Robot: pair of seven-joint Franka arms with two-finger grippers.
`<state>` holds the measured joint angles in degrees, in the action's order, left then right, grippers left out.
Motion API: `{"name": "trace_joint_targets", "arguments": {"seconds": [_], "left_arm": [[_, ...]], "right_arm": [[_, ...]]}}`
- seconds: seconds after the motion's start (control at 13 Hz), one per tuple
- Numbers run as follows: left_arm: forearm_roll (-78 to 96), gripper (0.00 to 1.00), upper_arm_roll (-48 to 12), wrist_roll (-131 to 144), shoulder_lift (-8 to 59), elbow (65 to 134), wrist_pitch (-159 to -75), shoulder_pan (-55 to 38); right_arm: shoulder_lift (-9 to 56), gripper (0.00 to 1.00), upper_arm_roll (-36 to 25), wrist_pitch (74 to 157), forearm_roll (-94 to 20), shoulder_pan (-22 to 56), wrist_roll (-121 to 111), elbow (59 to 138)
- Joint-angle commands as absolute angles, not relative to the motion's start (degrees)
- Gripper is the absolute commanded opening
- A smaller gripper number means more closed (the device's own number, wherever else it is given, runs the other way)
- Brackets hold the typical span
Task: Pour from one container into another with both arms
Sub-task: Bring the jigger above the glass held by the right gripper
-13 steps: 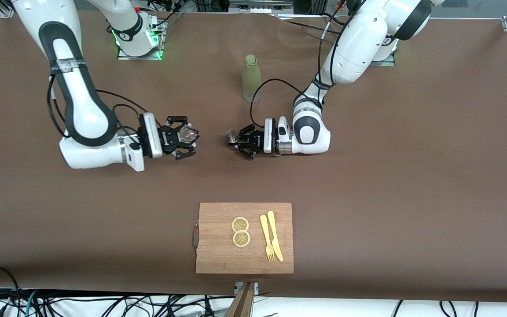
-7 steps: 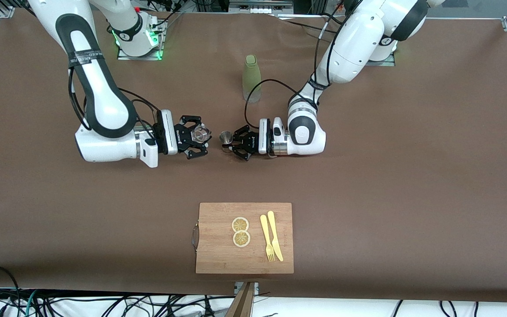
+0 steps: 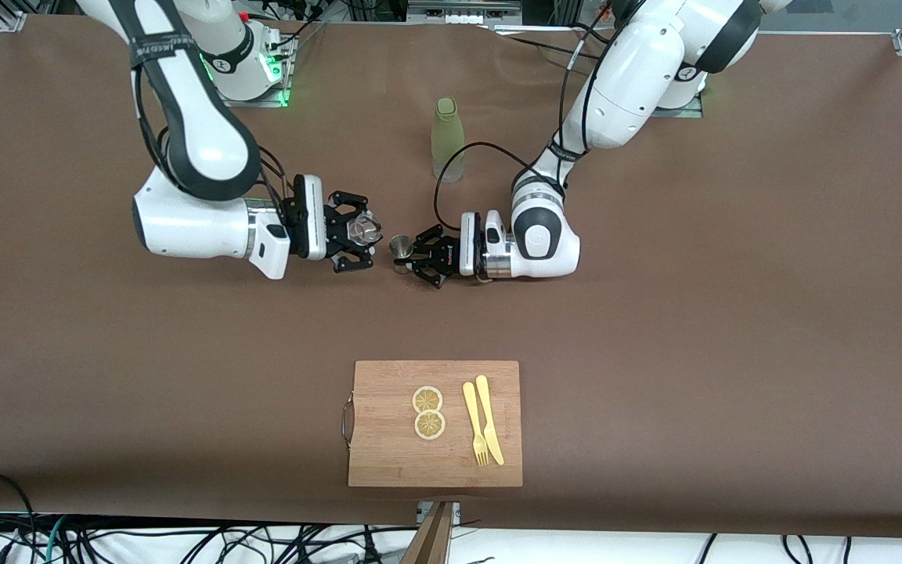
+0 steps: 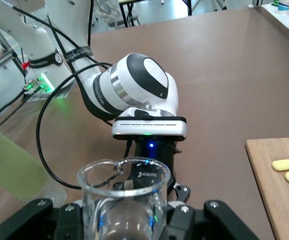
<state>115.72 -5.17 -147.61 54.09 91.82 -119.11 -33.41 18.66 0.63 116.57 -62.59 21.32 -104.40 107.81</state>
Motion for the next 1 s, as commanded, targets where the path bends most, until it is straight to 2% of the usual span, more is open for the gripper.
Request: {"name": "trace_joint_targets", "arguments": {"seconds": [0.0, 0.61, 0.92], "left_arm": [[117.1, 0.00, -4.8, -148.6, 55.7, 90.0, -119.5, -34.1], [117.1, 0.00, -4.7, -149.2, 57.3, 88.9, -119.6, -34.1], [117.1, 0.00, -4.7, -150.1, 57.5, 88.9, -119.7, -34.1]], "right_arm": [[14.8, 0.03, 0.8, 120.1, -58.2, 23.3, -99.3, 110.1], [14.6, 0.03, 3.2, 130.4, -55.2, 24.7, -95.1, 112.7], [14.2, 0.03, 4.2, 134.0, -49.8, 25.6, -90.7, 113.5]]}}
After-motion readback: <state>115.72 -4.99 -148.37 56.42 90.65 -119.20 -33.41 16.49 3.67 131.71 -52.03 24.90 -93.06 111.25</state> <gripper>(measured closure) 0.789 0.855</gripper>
